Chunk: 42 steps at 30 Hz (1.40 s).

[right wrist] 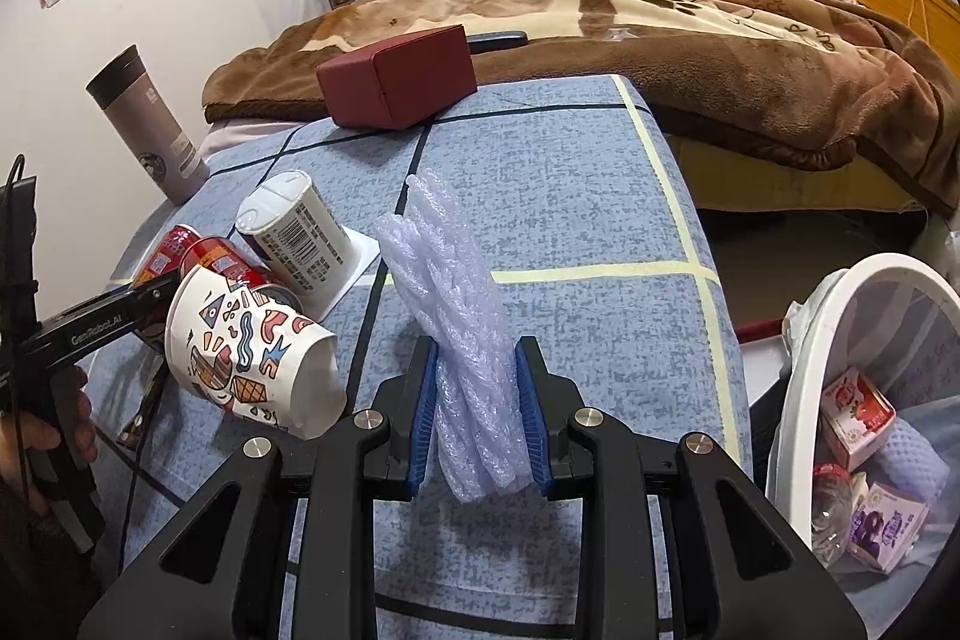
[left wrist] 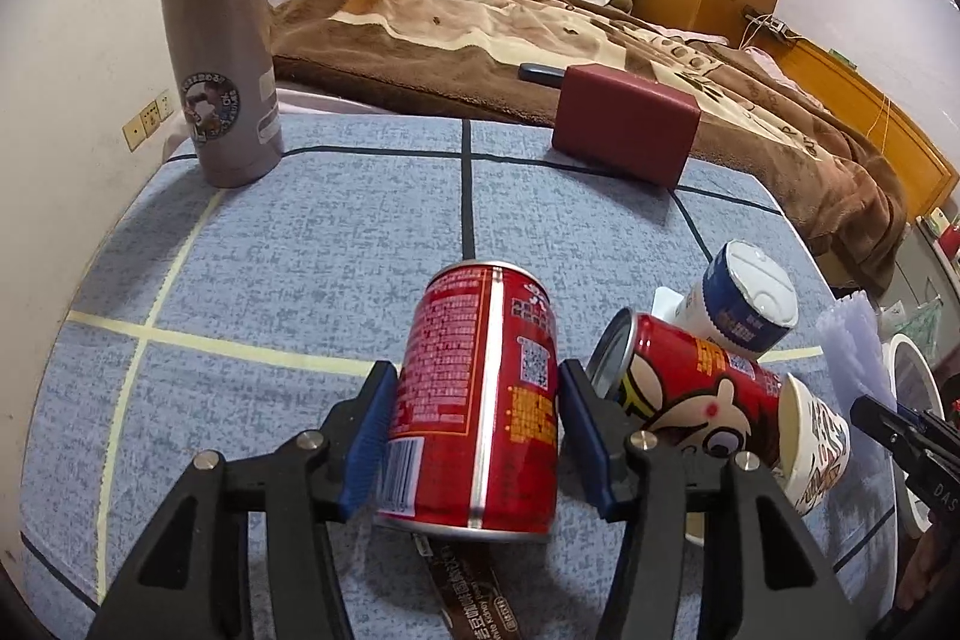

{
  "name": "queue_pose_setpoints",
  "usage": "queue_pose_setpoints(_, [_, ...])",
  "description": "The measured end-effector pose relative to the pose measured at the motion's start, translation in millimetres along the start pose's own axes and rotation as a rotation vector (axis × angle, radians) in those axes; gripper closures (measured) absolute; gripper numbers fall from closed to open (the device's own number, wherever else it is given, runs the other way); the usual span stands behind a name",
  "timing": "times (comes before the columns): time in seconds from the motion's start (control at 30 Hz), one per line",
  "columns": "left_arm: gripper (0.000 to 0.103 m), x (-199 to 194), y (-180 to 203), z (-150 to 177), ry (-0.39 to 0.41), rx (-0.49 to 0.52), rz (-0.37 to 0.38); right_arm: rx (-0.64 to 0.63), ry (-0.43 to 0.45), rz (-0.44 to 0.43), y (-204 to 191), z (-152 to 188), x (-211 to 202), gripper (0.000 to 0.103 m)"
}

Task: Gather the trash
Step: 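Carry the red can and foam net over the wastebasket with both tools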

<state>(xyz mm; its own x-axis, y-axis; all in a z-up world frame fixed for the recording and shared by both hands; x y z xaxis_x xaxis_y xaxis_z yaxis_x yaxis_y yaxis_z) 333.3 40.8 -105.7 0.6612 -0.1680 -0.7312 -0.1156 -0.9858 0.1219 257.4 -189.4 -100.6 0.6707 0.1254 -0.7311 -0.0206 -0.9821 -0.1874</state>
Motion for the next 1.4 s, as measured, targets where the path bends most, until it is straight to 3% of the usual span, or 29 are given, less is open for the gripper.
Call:
queue_pose_setpoints(0.67, [0.046, -73.3, 26.3, -8.2, 0.122, 0.020, 0.030, 0.010, 0.081, -0.028, -0.7, -8.0, -38.8, 0.076])
queue_pose_setpoints(0.97, [0.046, -95.1, 77.3, 0.2, 0.151, 0.103, 0.075, 0.035, 0.128, -0.017, 16.0, -9.0, -64.2, 0.076])
queue_pose_setpoints(1.4, [0.046, -108.0, 164.6, 12.9, 0.155, 0.193, 0.199, 0.105, 0.187, 0.037, 67.9, -2.4, -100.6, 0.076])
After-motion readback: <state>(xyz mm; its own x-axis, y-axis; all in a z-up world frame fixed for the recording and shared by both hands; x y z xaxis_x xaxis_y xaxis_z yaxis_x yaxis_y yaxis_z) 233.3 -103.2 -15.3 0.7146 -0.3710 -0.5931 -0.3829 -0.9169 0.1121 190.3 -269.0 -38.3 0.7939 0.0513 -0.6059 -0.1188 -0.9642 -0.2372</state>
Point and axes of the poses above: each gripper's, at about its wrist camera, not at the fingertips, and x roughly the way its jaws point, y to its right, z to its underside, the point moved 9 cm from there along x, roughly the way its jaws point, and after that the axes turned 3 degrees about y, right-handed, at the moved point
